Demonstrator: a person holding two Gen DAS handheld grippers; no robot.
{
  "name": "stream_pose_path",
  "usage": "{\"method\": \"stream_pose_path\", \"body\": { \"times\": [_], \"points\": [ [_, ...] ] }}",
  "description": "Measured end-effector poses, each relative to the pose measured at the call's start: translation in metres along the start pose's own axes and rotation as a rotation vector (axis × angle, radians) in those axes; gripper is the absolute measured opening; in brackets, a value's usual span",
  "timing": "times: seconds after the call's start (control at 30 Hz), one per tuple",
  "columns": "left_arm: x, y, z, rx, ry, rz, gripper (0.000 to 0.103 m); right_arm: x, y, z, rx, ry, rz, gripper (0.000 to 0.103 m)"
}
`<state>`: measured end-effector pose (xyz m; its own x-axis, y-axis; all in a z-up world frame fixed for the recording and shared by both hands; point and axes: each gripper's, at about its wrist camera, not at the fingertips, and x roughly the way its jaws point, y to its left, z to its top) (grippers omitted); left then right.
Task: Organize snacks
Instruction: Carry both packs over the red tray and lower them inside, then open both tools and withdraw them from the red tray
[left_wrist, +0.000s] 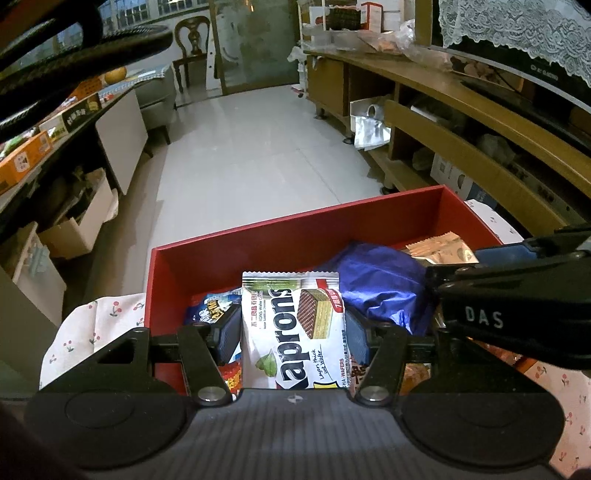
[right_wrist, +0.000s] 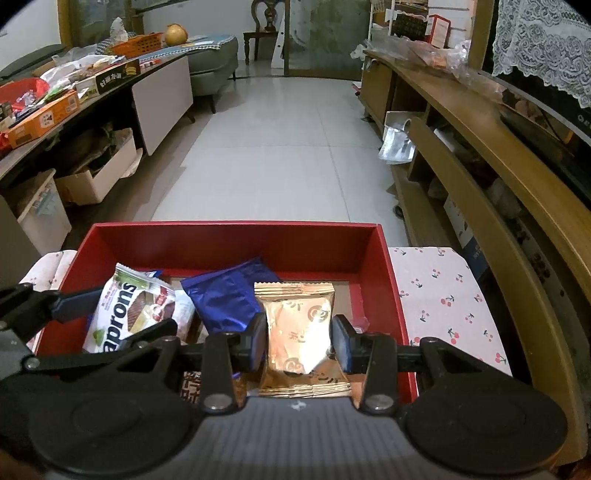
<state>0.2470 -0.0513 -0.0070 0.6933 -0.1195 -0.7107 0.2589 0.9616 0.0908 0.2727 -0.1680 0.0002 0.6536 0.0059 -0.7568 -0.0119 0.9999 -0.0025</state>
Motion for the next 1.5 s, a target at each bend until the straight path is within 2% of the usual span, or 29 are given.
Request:
{"method": "stream_pose_path", "body": {
  "times": [0.93, 1.17, 1.5],
  "points": [
    [0.009, 0.01, -0.001, -0.042, 0.023, 0.023, 0.067, 0.012, 0.005, -0.003, -0.017, 0.009, -0.008, 0.056],
    [0.009, 0.013, 0.0, -0.05, 0.026, 0.028, 0.067, 0.008, 0.005, -0.001, -0.009, 0.004, 0.038, 0.059],
    [-0.003, 0.017, 0.001, -0.063, 0.017, 0.03, 0.081, -0.008, -0.001, -0.001, 0.004, 0.001, 0.065, 0.064]
  ]
}}
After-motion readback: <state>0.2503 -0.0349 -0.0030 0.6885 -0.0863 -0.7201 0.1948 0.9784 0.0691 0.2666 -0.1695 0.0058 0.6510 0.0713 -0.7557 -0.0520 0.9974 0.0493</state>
